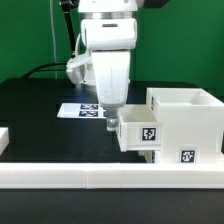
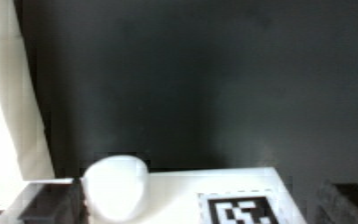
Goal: Assemble drawer
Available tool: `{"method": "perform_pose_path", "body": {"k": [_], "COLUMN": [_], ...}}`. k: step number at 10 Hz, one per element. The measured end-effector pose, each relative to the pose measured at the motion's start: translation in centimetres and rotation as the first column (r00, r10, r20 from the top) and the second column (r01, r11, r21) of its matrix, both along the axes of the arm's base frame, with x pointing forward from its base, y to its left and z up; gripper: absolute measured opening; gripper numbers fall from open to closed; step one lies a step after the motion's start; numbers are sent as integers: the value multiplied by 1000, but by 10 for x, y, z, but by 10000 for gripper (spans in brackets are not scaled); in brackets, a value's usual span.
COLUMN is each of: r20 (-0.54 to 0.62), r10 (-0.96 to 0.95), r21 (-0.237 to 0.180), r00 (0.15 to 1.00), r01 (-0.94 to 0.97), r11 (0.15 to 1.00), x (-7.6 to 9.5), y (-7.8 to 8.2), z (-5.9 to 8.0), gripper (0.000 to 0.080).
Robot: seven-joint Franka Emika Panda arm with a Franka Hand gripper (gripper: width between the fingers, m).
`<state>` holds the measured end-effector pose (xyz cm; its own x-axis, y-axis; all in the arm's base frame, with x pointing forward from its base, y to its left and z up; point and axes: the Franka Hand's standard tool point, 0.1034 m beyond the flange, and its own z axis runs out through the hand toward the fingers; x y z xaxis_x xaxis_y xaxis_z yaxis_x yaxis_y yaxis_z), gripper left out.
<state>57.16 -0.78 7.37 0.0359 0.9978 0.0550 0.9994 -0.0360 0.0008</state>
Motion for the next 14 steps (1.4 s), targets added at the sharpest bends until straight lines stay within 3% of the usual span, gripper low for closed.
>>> {"method": "perform_pose_path", "body": {"k": [4, 7, 8, 10, 14], "r20": [-1, -2, 1, -8, 30], "r10": [21, 18, 12, 9, -24], "r21": [9, 11, 9, -3, -25], "r00": [1000, 1000, 1000, 1000, 999], "r01": [-21, -18, -12, -9, 25], "r11": [1000, 1000, 1000, 1000, 999], "x": [0, 0, 1, 1, 17], "y": [36, 44, 40, 15, -23], "z": [0, 1, 2, 8, 44], "gripper": [649, 649, 649, 649, 649]}}
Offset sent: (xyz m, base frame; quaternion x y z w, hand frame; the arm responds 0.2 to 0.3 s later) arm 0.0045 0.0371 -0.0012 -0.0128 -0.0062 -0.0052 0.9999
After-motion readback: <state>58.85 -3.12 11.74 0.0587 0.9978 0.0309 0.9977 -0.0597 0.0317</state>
